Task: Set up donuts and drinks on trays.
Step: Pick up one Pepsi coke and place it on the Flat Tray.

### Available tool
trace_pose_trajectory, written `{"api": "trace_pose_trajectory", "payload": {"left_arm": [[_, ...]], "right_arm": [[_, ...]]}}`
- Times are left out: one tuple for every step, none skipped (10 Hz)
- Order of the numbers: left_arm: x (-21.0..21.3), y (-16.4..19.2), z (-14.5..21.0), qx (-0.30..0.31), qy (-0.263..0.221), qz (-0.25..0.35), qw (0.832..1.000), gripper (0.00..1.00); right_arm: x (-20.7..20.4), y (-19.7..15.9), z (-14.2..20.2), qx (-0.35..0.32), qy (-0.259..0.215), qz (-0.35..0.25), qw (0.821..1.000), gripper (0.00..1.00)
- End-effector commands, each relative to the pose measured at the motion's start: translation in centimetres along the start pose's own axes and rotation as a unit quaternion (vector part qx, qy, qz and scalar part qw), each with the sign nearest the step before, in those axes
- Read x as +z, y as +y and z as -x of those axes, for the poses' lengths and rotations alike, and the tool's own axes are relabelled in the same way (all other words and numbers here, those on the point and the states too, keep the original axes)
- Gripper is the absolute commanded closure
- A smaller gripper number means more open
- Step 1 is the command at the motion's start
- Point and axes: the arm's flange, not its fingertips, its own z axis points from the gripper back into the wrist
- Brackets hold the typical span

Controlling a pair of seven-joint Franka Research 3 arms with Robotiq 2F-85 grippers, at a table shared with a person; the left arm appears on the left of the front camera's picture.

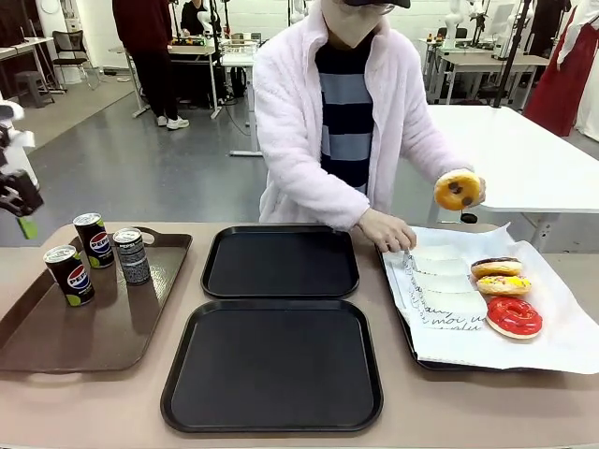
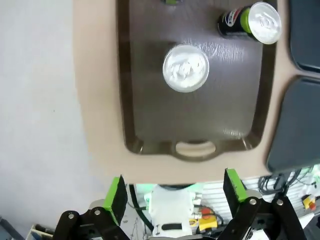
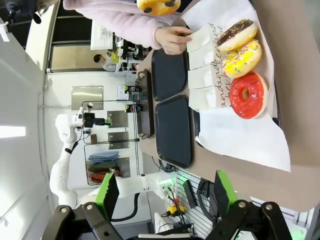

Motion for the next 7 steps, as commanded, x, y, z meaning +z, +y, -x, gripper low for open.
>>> {"api": "trace_pose_trajectory", "payload": {"left_arm": [[-2.2,-0.8,-1.9,0.015,0.002,0.006,1.000,0.00],[-3.7,-1.3,-2.3,0.014,-0.009,0.011,1.000,0.00],[-4.8,-1.7,-2.7,0.011,-0.023,0.003,1.000,0.00],[-5.4,-1.8,-2.9,0.008,-0.048,-0.004,0.999,0.00],[-5.8,-1.8,-2.6,0.000,-0.068,-0.004,0.998,0.00],[-5.0,-1.6,-3.2,-0.002,-0.019,0.000,1.000,0.00],[-5.0,-1.6,-3.2,-0.002,-0.019,0.000,1.000,0.00]], "right_arm": [[0.0,0.1,-0.1,-0.004,-0.003,-0.010,1.000,0.00],[0.0,0.1,-0.1,-0.004,-0.003,-0.010,1.000,0.00],[0.0,0.1,-0.1,-0.004,-0.003,-0.010,1.000,0.00],[0.0,0.1,-0.1,-0.004,-0.003,-0.010,1.000,0.00],[0.0,0.1,-0.1,-0.004,-0.003,-0.010,1.000,0.00],[0.0,0.1,-0.1,-0.004,-0.003,-0.010,1.000,0.00],[0.0,0.1,-0.1,-0.004,-0.003,-0.010,1.000,0.00]]}}
